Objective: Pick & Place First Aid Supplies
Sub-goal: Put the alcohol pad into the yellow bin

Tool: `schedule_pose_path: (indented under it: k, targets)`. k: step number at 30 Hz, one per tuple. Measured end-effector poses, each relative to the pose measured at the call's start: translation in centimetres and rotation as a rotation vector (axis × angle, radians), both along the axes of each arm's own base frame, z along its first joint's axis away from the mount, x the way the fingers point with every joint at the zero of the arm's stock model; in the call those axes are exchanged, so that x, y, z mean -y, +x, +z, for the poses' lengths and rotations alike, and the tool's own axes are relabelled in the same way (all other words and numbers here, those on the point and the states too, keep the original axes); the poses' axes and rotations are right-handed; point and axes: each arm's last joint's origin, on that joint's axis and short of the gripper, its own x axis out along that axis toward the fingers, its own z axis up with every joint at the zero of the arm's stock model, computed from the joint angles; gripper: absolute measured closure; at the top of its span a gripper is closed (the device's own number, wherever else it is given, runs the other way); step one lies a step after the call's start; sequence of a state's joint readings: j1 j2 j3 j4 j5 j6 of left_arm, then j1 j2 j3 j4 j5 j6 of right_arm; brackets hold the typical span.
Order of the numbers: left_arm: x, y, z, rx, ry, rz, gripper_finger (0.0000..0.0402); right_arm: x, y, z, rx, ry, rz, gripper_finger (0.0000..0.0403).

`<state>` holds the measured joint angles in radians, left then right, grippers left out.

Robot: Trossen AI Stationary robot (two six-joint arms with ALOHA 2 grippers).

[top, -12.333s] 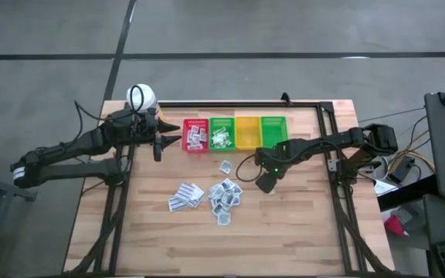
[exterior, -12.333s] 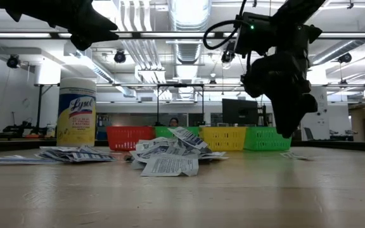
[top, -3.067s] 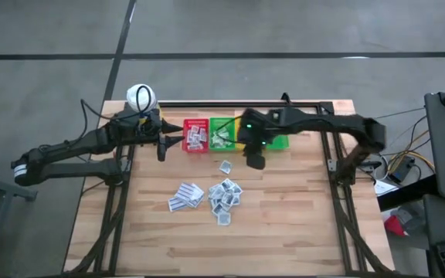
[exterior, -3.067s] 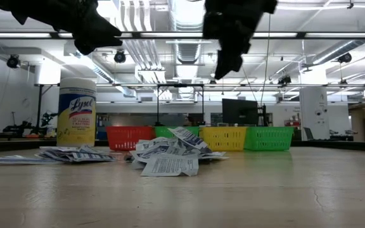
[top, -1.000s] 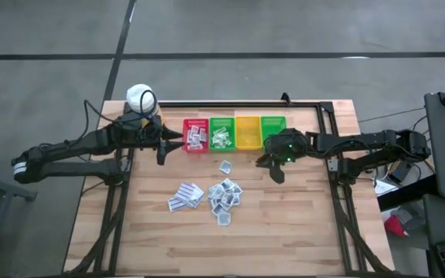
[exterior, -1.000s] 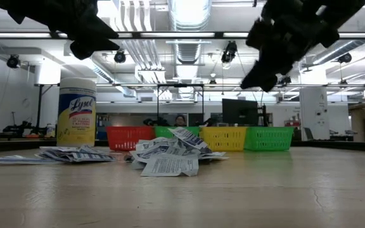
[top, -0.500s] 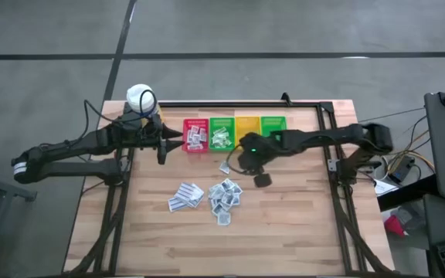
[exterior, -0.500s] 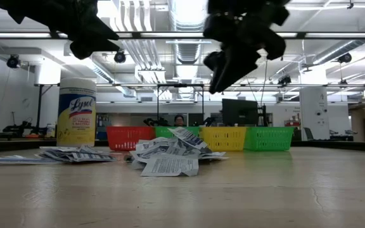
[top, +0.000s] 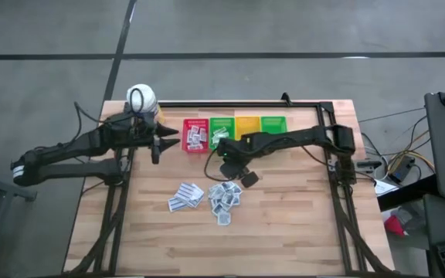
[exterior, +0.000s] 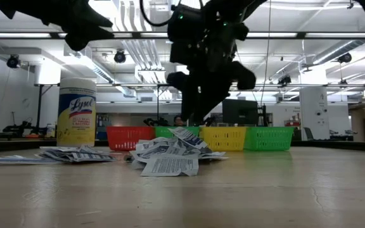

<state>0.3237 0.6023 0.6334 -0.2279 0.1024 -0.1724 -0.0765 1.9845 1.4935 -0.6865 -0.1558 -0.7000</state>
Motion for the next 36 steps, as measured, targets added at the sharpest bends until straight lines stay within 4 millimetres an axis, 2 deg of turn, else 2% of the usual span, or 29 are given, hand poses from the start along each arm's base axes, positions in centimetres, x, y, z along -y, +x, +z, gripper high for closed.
schedule_pose_path:
  k: [11,16,20,33,36]
  targets:
    - [0.5,-1.6,0.8,0.063,0.035,-0.003,0.0227,1.5,1.5,-2.2,-0.131,-0.022,0.051,0.0241]
    - [0.6,-1.8,0.8,0.061,0.038,-0.003,0.0227,2.0,2.4,-3.5,-0.162,-0.14,0.055,0.0242]
    - [0.6,-1.8,0.7,0.05,0.034,-0.004,0.0227,2.1,3.0,-3.7,-0.161,-0.156,0.057,0.0243]
    - [0.6,-1.8,0.6,0.042,0.022,-0.002,0.0227,1.6,3.1,-6.8,-0.253,-0.138,0.056,0.0256]
    - [0.6,-1.8,0.6,0.043,0.02,-0.002,0.0227,1.6,3.1,-7.0,-0.257,-0.134,0.045,0.0268]
